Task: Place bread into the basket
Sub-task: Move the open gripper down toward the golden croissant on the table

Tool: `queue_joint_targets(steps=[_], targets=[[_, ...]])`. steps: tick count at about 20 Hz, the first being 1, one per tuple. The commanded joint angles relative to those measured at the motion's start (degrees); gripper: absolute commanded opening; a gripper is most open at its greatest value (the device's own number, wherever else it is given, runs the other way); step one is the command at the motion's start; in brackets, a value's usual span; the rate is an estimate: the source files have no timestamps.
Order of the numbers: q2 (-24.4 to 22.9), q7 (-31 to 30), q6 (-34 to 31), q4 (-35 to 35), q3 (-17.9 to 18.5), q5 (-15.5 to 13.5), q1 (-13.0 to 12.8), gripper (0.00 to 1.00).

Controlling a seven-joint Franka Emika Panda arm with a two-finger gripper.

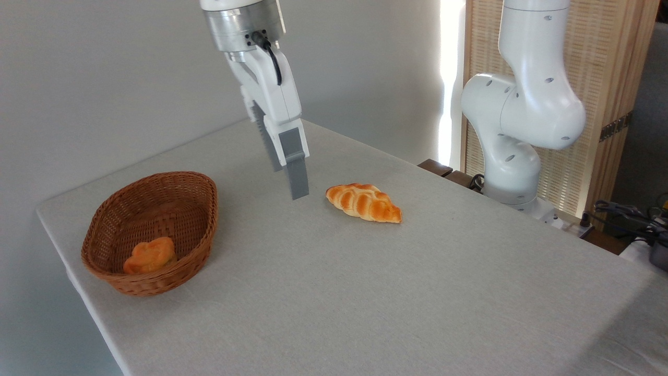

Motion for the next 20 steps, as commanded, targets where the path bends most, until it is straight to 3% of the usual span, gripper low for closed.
queue_joint_targets(steps=[1, 9, 12, 16, 20], targets=[[-4.9, 7.4, -0.6, -6.7, 0.4, -1.1, -1.8, 1.00], [-10.0, 27.7, -0.7, -17.6, -0.2, -2.4, -8.2, 1.00], [-10.8, 31.5, -0.7, -20.3, -4.9, -2.4, -8.3, 1.00], [-10.8, 31.8, -0.6, -24.1, -10.2, -2.4, -8.2, 1.00], [-10.8, 37.4, -0.6, -26.9, -11.0, -1.7, -8.2, 1.00]])
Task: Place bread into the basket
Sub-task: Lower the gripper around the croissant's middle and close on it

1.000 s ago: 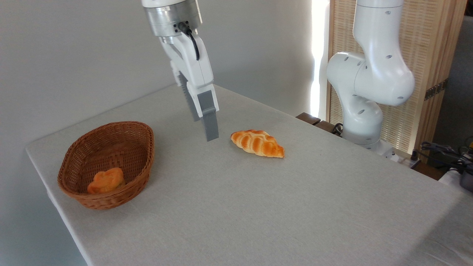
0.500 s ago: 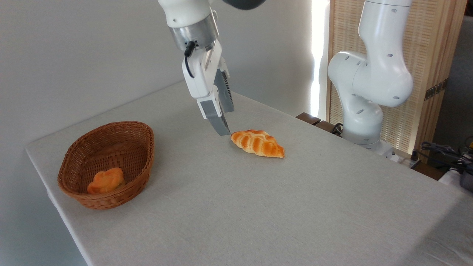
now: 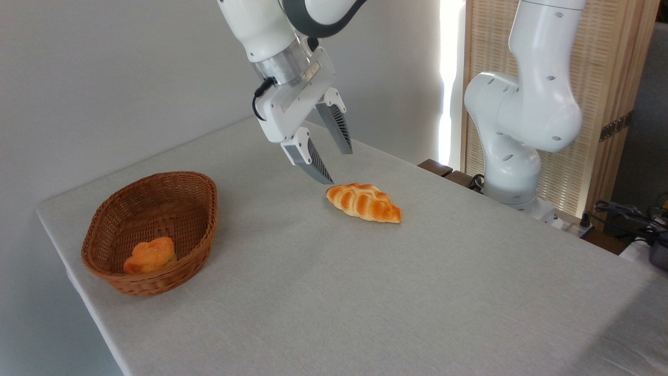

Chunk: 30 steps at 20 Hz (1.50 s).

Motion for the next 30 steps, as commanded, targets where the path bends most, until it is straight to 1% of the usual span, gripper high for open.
queue_joint_targets(steps=[1, 4, 6, 9, 12, 16, 18, 19, 20, 21, 22, 24, 26, 28, 30], targets=[[-1.2, 7.2, -0.4, -3.2, 0.3, 0.3, 0.2, 1.00], [-1.0, 8.2, 0.5, -5.2, 0.3, 1.1, 0.2, 1.00], [-1.0, 8.2, 2.4, -7.0, 0.3, 1.7, 0.1, 1.00], [-1.0, 8.2, 3.9, -8.7, 0.1, 1.8, 0.0, 1.00], [-0.9, 8.1, 6.8, -10.4, -1.1, 1.8, 0.0, 1.00], [-0.7, 8.2, 8.1, -11.5, -1.4, 2.1, 0.0, 1.00], [-0.7, 8.2, 8.5, -12.0, -1.6, 3.7, -0.1, 1.00], [-0.7, 8.1, 8.6, -12.0, -1.8, 3.7, -0.1, 1.00], [-0.6, 8.1, 8.7, -12.0, -1.8, 3.7, -0.1, 0.96], [-0.5, 8.1, 8.8, -12.0, -1.8, 3.7, -0.1, 0.86], [-0.4, 8.1, 8.8, -12.1, -1.9, 3.7, -0.1, 0.80], [-0.4, 8.2, 8.7, -12.4, -1.9, 3.8, -0.1, 0.56], [-0.3, 8.2, 8.7, -12.4, -1.9, 3.8, -0.1, 0.36], [-0.3, 8.2, 8.7, -12.4, -1.9, 3.8, -0.1, 0.22], [-0.3, 8.2, 8.7, -12.4, -1.9, 3.7, -0.1, 0.19]])
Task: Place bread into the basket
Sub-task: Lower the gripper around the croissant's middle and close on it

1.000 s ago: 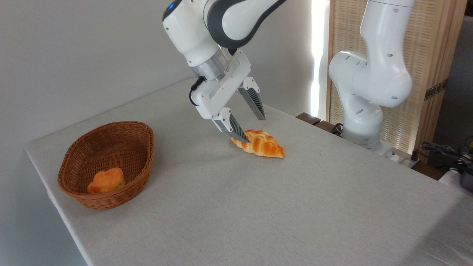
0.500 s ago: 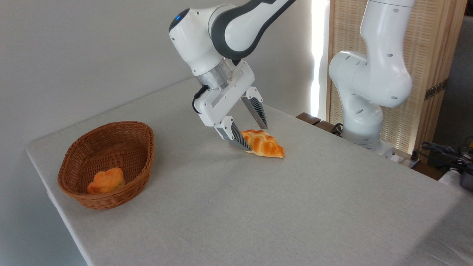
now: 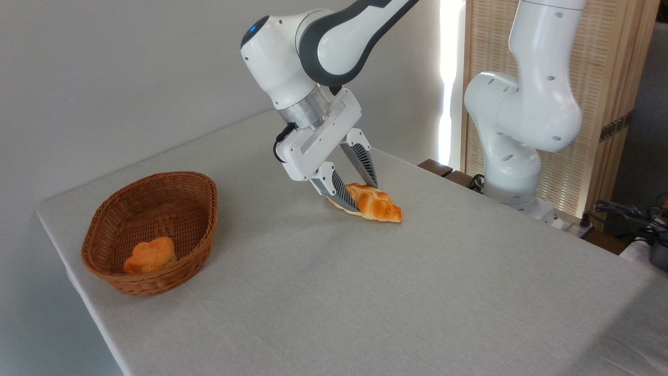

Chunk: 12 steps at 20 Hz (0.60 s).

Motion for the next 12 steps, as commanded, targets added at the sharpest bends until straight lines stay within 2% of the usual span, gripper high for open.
queue_joint_targets(steps=[1, 12], targets=[[-0.4, 1.4, 0.9, -0.7, 0.1, 0.7, -0.1, 0.19], [-0.9, 1.4, -0.8, 0.7, 0.2, 0.6, 0.0, 0.19]])
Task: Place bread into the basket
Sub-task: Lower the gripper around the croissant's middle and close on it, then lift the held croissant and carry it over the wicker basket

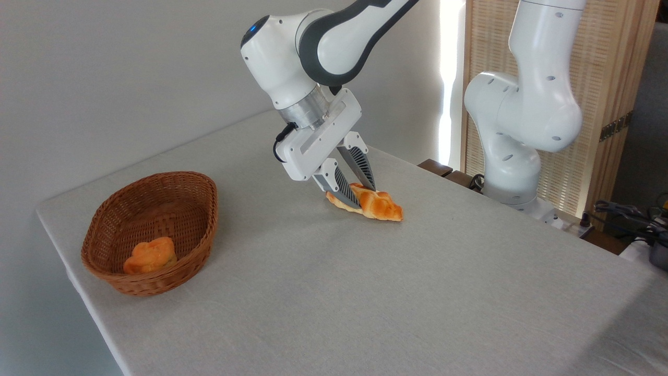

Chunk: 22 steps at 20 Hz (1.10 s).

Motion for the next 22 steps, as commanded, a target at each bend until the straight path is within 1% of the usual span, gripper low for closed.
queue_joint_targets(steps=[1, 4, 7, 8, 9, 10, 12, 13, 14, 16, 18, 21, 22], targets=[[-0.7, 1.4, -1.6, 1.6, 0.2, 0.6, 0.1, 0.19], [-0.6, 0.9, -6.0, 7.2, 0.4, 0.6, 0.4, 0.19], [-0.2, -0.4, -9.1, 15.3, 1.1, -0.3, 1.0, 0.20], [0.6, -2.6, -9.0, 18.3, 1.1, -0.9, 1.4, 0.20], [2.3, -6.1, -9.0, 21.9, 1.1, -2.4, 1.5, 0.20], [4.9, -9.7, -8.9, 25.6, 1.2, -3.6, 1.6, 0.21], [10.9, -17.3, -8.1, 33.2, 1.0, -4.1, 1.6, 0.21], [13.7, -21.3, -6.6, 36.7, 1.0, -4.9, 1.5, 0.23], [16.0, -25.0, -4.8, 39.7, 1.0, -5.7, 1.6, 0.26], [19.5, -32.9, -0.2, 42.7, 1.0, -7.2, 1.6, 0.28], [22.2, -40.3, 6.5, 43.5, 1.0, -8.8, 1.5, 0.30], [25.4, -48.7, 15.5, 43.8, 0.1, -9.3, 0.8, 0.37], [26.1, -52.0, 18.5, 43.8, -0.1, -10.2, 0.7, 0.37]])
